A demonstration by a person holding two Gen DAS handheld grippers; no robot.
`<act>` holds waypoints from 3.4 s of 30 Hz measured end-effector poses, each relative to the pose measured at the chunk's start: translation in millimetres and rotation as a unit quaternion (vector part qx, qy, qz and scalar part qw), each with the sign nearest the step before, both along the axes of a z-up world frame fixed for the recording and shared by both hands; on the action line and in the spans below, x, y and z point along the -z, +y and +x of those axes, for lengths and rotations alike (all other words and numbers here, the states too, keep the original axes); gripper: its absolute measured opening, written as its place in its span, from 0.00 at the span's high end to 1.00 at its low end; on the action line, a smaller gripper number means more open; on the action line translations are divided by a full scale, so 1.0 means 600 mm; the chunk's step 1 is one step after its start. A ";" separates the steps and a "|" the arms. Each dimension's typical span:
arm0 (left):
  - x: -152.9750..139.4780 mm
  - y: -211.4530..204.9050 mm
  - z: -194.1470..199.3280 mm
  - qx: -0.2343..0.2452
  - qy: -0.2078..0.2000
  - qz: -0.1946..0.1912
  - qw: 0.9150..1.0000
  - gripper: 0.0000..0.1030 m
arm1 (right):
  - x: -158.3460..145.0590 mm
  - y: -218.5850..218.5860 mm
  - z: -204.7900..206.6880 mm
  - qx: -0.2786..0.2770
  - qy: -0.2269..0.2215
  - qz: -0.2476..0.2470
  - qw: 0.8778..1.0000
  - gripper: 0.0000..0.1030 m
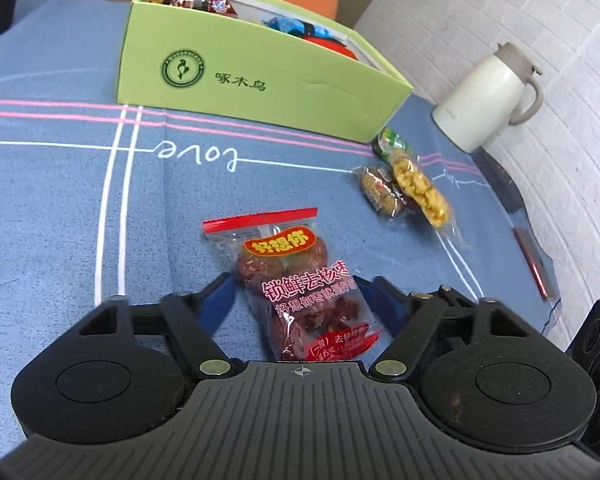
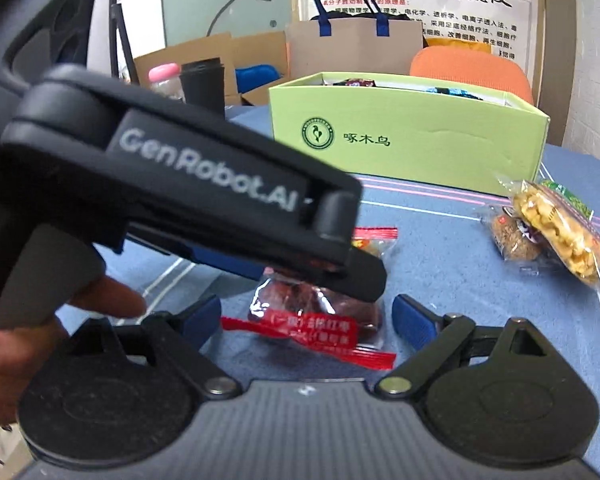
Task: Organize snacks
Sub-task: 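Grasp the red-labelled bag with the left gripper and drop it into the box, then lower the left gripper onto the yellow Danco Galette bag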
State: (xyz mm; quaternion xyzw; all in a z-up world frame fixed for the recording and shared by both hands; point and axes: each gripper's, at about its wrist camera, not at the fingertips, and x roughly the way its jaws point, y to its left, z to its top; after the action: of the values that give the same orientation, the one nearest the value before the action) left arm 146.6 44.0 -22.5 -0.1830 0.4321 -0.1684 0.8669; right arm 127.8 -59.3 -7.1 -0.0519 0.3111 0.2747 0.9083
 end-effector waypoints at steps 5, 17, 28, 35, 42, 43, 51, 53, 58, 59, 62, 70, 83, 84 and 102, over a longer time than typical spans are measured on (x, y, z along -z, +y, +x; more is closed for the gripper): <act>-0.001 0.007 0.000 -0.003 0.005 -0.019 1.000 0.82 | -0.007 -0.011 -0.006 0.016 -0.018 -0.002 1.000 0.31; -0.142 0.003 0.118 -0.007 -0.100 -0.038 0.994 0.83 | -0.138 -0.023 0.128 0.009 -0.119 0.009 0.993 0.29; -0.167 0.058 0.333 -0.068 -0.094 0.002 0.993 0.58 | -0.146 0.042 0.358 -0.025 -0.102 0.014 0.994 0.24; -0.172 0.072 0.242 -0.066 -0.138 -0.019 0.988 0.43 | -0.179 -0.095 0.247 0.025 -0.160 0.036 0.986 0.10; -0.118 -0.030 0.163 0.032 -0.112 -0.021 0.993 0.36 | -0.079 -0.228 0.140 0.144 -0.068 0.021 0.987 0.10; -0.102 -0.050 0.166 0.040 -0.094 -0.016 0.995 0.37 | -0.062 -0.237 0.133 0.154 -0.050 0.026 0.987 0.10; -0.039 -0.155 0.219 0.063 -0.027 0.005 0.998 0.39 | -0.019 -0.261 0.144 0.142 -0.008 0.037 0.989 0.10; -0.035 -0.165 0.234 0.063 -0.022 -0.004 0.998 0.37 | -0.020 -0.261 0.169 0.126 -0.003 0.047 0.991 0.10; -0.019 -0.177 0.249 0.059 0.008 -0.006 0.998 0.55 | -0.020 -0.241 0.191 0.107 0.009 0.035 0.994 0.09; -0.015 -0.175 0.247 0.059 0.010 -0.007 0.998 0.59 | -0.021 -0.238 0.184 0.104 0.009 0.042 0.994 0.09; -0.014 -0.159 0.225 0.041 0.006 -0.012 0.999 0.62 | -0.027 -0.226 0.154 0.084 0.015 0.080 0.993 0.09; -0.032 -0.073 0.117 0.004 -0.017 -0.014 1.000 0.62 | -0.040 -0.126 0.054 0.028 0.007 0.102 0.994 0.10; -0.062 -0.014 0.108 0.016 -0.042 -0.048 0.998 0.50 | -0.038 -0.115 -0.022 0.089 0.021 0.086 0.992 0.10; -0.066 -0.027 0.120 0.030 -0.045 -0.047 0.997 0.49 | -0.033 -0.122 -0.021 0.096 0.031 0.091 0.991 0.10; -0.020 -0.173 0.186 0.132 0.019 -0.020 0.991 0.41 | -0.024 -0.217 0.137 0.124 0.036 0.052 0.990 0.09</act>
State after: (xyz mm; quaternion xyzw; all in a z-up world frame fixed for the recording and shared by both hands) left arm 258.1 -60.0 -10.5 -0.1450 0.4650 -0.2864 0.8251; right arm 209.7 -189.3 7.1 0.0440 0.3328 0.1775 0.9251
